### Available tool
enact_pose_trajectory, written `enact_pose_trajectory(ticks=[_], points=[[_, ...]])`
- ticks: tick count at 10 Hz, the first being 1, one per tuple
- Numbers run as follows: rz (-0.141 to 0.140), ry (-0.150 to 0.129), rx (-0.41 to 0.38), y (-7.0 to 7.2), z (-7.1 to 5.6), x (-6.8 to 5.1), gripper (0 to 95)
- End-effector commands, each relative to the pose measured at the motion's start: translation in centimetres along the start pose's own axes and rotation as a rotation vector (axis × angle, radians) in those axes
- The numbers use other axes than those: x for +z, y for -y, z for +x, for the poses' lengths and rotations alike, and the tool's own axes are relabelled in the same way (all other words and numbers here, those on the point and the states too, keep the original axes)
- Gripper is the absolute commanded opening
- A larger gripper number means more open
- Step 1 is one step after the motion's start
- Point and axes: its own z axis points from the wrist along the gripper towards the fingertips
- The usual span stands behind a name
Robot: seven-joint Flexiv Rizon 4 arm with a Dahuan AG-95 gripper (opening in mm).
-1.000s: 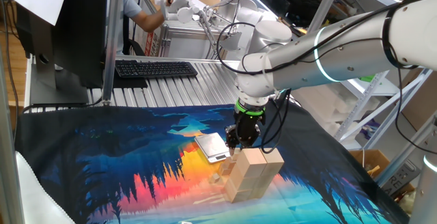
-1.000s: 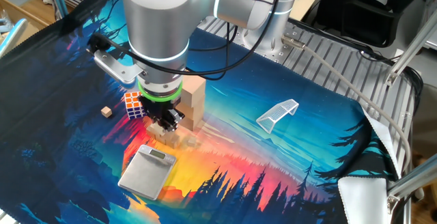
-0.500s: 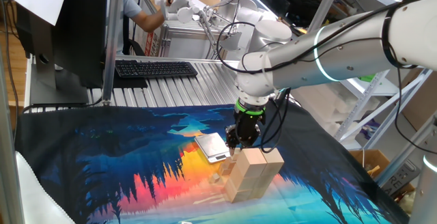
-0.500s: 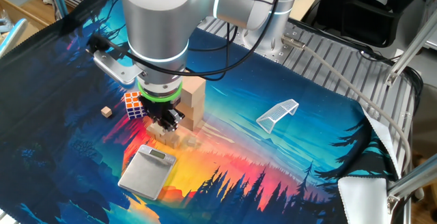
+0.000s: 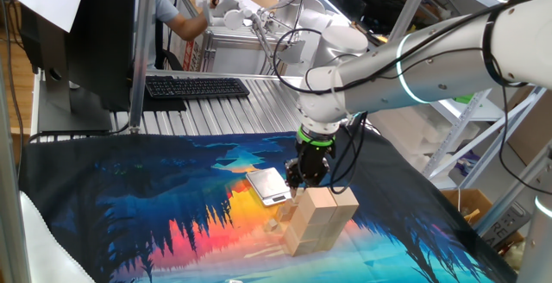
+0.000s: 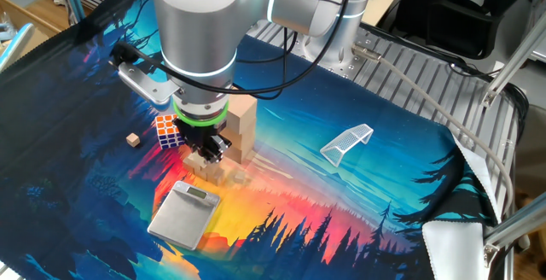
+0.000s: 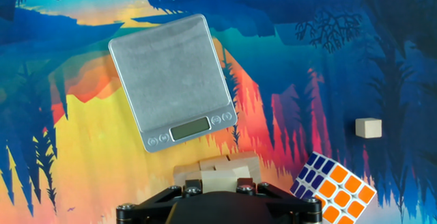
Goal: Stack the blocks into a pyramid shape
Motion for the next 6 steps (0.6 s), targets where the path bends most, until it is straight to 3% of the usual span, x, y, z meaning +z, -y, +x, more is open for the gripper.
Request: enact_pose_trajectory(ticks=[1, 2, 3, 5, 6], points=[[-0.002, 0.000, 0.003, -0.02, -0.06, 0.07, 19.0], [-0.002, 0.000, 0.007, -0.04, -0.05, 0.06, 19.0], [-0.002, 0.000, 0.011, -0.08, -0.04, 0.03, 38.0], [-0.002, -0.001, 0.014, -0.10, -0.03, 0.02, 38.0], [-0.002, -0.002, 0.015, -0.10, -0.06, 0.00, 57.0]])
